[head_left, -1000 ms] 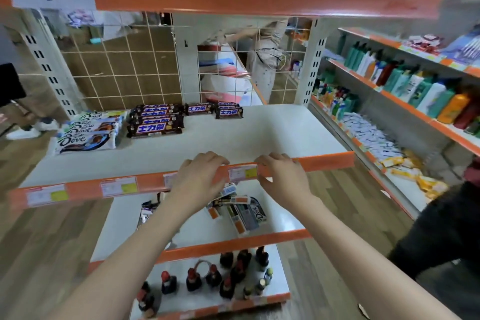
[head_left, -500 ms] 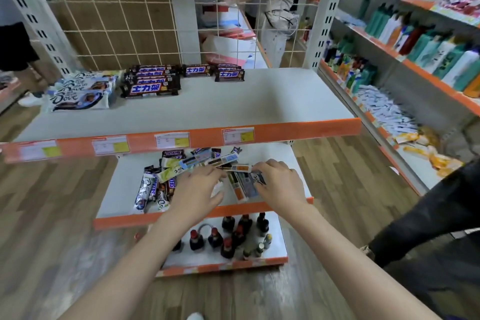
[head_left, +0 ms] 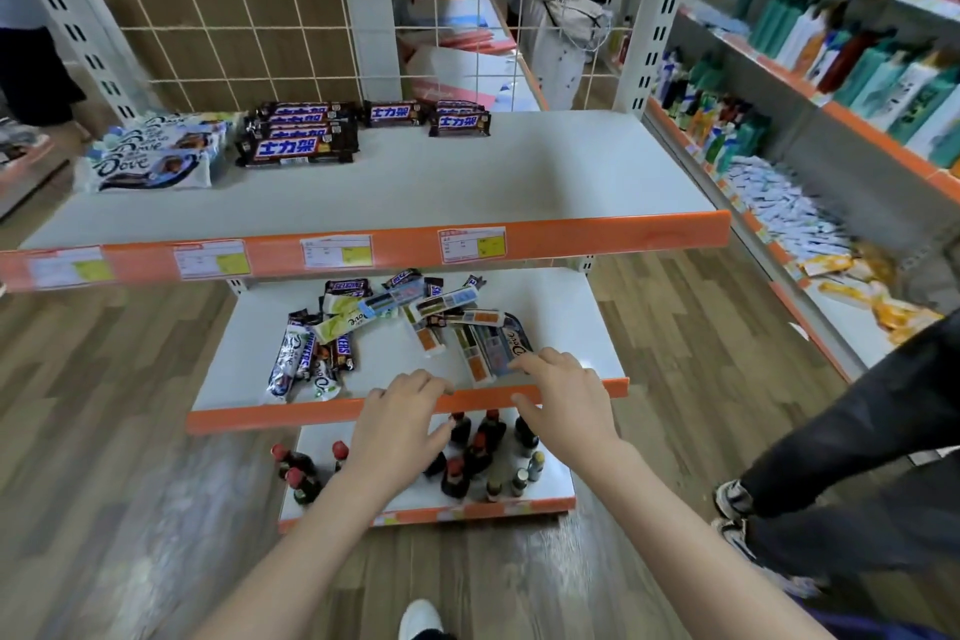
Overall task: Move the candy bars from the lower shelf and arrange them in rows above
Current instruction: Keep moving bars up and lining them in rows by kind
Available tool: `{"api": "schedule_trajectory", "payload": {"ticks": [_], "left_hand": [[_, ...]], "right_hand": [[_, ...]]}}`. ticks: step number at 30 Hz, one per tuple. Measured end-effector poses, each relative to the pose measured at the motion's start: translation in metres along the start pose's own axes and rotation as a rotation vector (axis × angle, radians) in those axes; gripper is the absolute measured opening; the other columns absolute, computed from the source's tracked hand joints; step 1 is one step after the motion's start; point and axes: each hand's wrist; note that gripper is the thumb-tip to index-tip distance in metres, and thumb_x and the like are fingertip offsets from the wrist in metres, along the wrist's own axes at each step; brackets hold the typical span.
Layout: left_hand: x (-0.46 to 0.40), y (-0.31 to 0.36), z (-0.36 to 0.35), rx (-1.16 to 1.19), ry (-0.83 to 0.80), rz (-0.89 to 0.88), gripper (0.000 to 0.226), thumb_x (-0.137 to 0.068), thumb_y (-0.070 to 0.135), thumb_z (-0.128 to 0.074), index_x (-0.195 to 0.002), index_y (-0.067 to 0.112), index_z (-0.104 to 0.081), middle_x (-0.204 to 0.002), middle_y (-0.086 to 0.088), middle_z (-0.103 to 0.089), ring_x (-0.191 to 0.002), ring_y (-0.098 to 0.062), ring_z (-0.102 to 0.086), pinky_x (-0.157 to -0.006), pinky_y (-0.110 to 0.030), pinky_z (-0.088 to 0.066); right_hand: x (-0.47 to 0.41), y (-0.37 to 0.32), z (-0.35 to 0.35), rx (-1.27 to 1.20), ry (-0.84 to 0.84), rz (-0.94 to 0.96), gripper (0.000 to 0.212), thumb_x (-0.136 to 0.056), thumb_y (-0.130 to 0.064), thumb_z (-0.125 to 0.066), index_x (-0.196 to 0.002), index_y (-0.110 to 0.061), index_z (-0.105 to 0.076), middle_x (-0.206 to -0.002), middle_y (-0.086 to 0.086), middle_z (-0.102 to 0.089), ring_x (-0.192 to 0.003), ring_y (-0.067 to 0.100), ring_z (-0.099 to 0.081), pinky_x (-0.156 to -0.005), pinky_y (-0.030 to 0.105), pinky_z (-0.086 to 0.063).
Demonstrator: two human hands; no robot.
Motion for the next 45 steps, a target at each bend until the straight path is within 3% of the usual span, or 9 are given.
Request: {"api": "schedule_trajectory", "payload": {"ticks": [15, 24, 29, 34, 36, 38, 40, 43, 45], "left_hand": [[-0.065, -0.029, -0.106, 0.031, -0.115, 0.032, 0.035, -0.092, 0.04, -0.046, -0.126, 0.03, -0.046, -0.126, 0.01, -0.048, -0.118, -0.012, -0.044, -0.089, -0.029, -0.038], [-0.121, -0.045, -0.21, 0.167, -0.024, 0.087, 0.036, -0.089, 0.03, -0.05, -0.124, 0.023, -0.049, -0.121, 0.0, -0.048, -0.111, -0.019, -0.047, -0.089, -0.031, -0.042], [-0.16, -0.041, -0.243, 0.105, 0.037, 0.248, 0.053, -0.086, 0.049, -0.052, -0.128, 0.019, -0.038, -0.131, -0.008, -0.035, -0.116, -0.025, -0.04, -0.093, -0.037, -0.041], [-0.174, -0.037, -0.244, 0.159, 0.055, 0.345, 0.051, -0.084, 0.039, -0.058, -0.122, 0.011, -0.04, -0.122, -0.011, -0.04, -0.109, -0.026, -0.043, -0.087, -0.033, -0.041], [-0.171, -0.041, -0.24, 0.219, 0.101, 0.313, 0.043, -0.083, 0.031, -0.058, -0.116, 0.008, -0.043, -0.113, -0.01, -0.044, -0.101, -0.027, -0.048, -0.077, -0.031, -0.041], [-0.168, -0.046, -0.233, 0.345, 0.135, 0.314, 0.038, -0.085, 0.02, -0.053, -0.119, 0.01, -0.039, -0.107, -0.007, -0.047, -0.094, -0.025, -0.054, -0.068, -0.026, -0.038], [-0.164, -0.055, -0.227, 0.425, 0.14, 0.354, 0.046, -0.088, 0.009, -0.047, -0.13, 0.016, -0.03, -0.103, -0.005, -0.054, -0.082, -0.021, -0.059, -0.06, -0.023, -0.037], [-0.157, -0.074, -0.231, 0.409, 0.178, 0.369, 0.043, -0.09, 0.004, -0.045, -0.132, 0.011, -0.036, -0.108, -0.009, -0.055, -0.087, -0.023, -0.058, -0.066, -0.026, -0.043], [-0.154, -0.081, -0.236, 0.324, 0.17, 0.331, 0.03, -0.087, 0.004, -0.052, -0.117, 0.004, -0.051, -0.108, -0.011, -0.052, -0.092, -0.029, -0.056, -0.069, -0.029, -0.042]], "right_hand": [[-0.054, 0.058, -0.107, -0.023, -0.006, -0.096, 0.034, -0.087, -0.024, -0.058, -0.12, -0.031, -0.057, -0.124, -0.01, -0.056, -0.113, 0.017, -0.051, -0.082, 0.032, -0.046], [-0.119, 0.106, -0.194, 0.023, -0.001, -0.178, 0.038, -0.086, -0.014, -0.048, -0.123, -0.024, -0.054, -0.12, -0.001, -0.054, -0.109, 0.022, -0.053, -0.083, 0.03, -0.042], [-0.155, 0.123, -0.223, 0.074, 0.045, -0.272, 0.036, -0.094, -0.033, -0.045, -0.129, -0.024, -0.045, -0.12, 0.002, -0.052, -0.111, 0.022, -0.05, -0.085, 0.032, -0.042], [-0.163, 0.121, -0.223, 0.177, 0.033, -0.3, 0.038, -0.094, -0.04, -0.046, -0.128, -0.023, -0.046, -0.116, 0.001, -0.054, -0.11, 0.02, -0.05, -0.085, 0.03, -0.039], [-0.165, 0.115, -0.224, 0.222, 0.057, -0.327, 0.037, -0.088, -0.041, -0.056, -0.118, -0.019, -0.054, -0.106, 0.003, -0.058, -0.1, 0.021, -0.056, -0.078, 0.031, -0.042], [-0.168, 0.11, -0.228, 0.262, 0.134, -0.339, 0.036, -0.059, -0.036, -0.083, -0.083, -0.014, -0.065, -0.073, 0.004, -0.06, -0.067, 0.022, -0.061, -0.057, 0.029, -0.045], [-0.168, 0.108, -0.23, 0.276, 0.162, -0.338, 0.039, -0.037, -0.026, -0.091, -0.059, -0.012, -0.062, -0.051, 0.004, -0.053, -0.045, 0.022, -0.055, -0.045, 0.026, -0.042], [-0.163, 0.104, -0.23, 0.282, 0.128, -0.325, 0.037, -0.037, -0.022, -0.09, -0.055, -0.008, -0.061, -0.047, 0.006, -0.053, -0.042, 0.024, -0.054, -0.046, 0.028, -0.044], [-0.16, 0.102, -0.231, 0.309, 0.134, -0.312, 0.032, -0.039, -0.02, -0.087, -0.054, -0.007, -0.062, -0.046, 0.006, -0.054, -0.043, 0.025, -0.054, -0.047, 0.028, -0.044]]}}
Point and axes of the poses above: each hand's wrist, its own x-axis away from the middle knuckle, its own z-axis out of the back of the hand, y = z × x
